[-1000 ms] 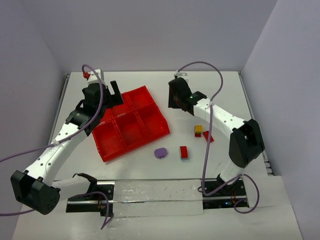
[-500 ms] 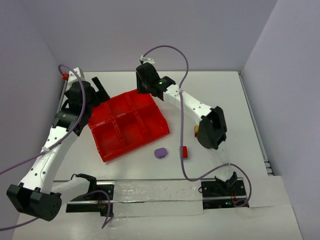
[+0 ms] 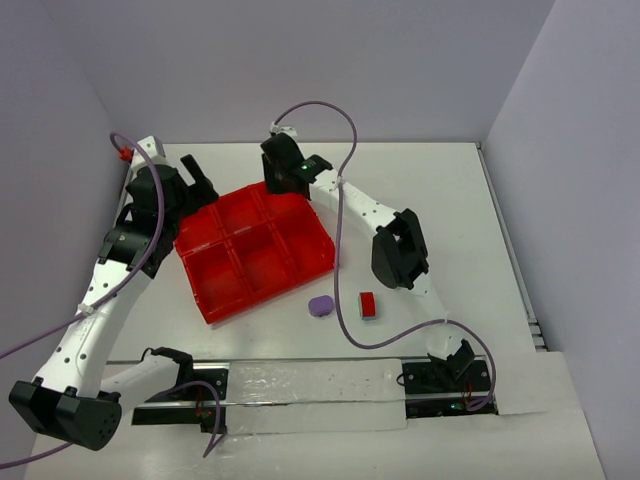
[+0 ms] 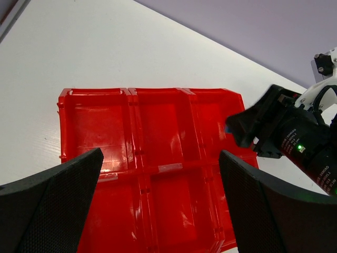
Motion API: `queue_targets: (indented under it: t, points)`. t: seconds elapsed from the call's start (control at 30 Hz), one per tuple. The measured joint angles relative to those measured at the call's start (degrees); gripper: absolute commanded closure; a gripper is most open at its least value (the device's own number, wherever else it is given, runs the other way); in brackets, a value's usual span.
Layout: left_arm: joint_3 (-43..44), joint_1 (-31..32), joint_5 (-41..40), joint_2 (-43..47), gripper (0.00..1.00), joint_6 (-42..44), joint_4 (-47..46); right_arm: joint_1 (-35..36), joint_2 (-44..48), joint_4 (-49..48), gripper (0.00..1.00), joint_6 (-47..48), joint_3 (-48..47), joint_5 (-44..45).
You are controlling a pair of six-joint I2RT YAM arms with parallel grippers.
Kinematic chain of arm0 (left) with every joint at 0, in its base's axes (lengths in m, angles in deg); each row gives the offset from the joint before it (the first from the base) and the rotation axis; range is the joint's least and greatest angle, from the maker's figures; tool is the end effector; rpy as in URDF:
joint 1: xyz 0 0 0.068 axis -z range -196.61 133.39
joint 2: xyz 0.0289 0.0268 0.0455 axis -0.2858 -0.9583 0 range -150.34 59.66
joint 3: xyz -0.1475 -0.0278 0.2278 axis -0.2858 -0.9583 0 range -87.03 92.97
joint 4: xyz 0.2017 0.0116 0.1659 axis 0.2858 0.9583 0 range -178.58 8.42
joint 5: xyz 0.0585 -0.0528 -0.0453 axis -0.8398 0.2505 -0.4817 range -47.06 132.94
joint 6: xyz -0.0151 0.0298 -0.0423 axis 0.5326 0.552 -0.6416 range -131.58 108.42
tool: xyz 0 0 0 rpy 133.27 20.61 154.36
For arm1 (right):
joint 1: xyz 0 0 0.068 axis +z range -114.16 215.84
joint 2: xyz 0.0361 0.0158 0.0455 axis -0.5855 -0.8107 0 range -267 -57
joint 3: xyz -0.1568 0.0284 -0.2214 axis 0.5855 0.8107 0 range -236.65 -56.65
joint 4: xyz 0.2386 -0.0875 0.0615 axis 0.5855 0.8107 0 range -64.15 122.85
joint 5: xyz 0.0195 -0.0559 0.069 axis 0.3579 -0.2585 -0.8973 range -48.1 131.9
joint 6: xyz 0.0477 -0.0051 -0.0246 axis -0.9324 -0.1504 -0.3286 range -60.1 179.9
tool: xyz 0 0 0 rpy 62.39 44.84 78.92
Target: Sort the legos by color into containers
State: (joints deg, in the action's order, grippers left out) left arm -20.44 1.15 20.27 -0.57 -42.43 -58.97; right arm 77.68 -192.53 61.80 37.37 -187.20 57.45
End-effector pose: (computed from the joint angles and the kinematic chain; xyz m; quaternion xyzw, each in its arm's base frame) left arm 0.2174 -0.0552 0.3873 -0.2008 0.8011 -0.0724 0.5591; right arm 0.4083 0.3528 0.2660 -0.0959 0.8980 0.1150 0.4138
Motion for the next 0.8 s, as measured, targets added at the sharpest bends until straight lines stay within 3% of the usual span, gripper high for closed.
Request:
queue_targets:
  t: [0.13, 0.4, 0.47, 0.6, 0.8]
  points:
    - [0.0, 0.0, 0.3, -0.1, 0.01, 0.0, 0.1, 0.0, -0.4, 0.3, 0.17, 0.3, -0.7, -0.2]
    - [0.0, 0.0, 0.9, -0.1, 0.01, 0.0, 0.2, -0.1, 3.1, 0.7, 0.21, 1.4, 1.0, 1.2]
    - [0.0, -0.1, 1.2, -0.1, 0.01, 0.0, 0.2, -0.3, 8.9, 0.2, 0.20, 1.5, 8.0, 2.2]
    - [0.0, -0.1, 2.0, -0.2, 0.01, 0.0, 0.2, -2.1, 29.0, -1.6, 0.19, 1.4, 29.7, 3.8]
    - [0.0, -0.1, 3.7, -0.7, 0.01, 0.0, -0.4, -12.2, 58.0, -5.5, 0.16, -1.9, 56.4, 5.2]
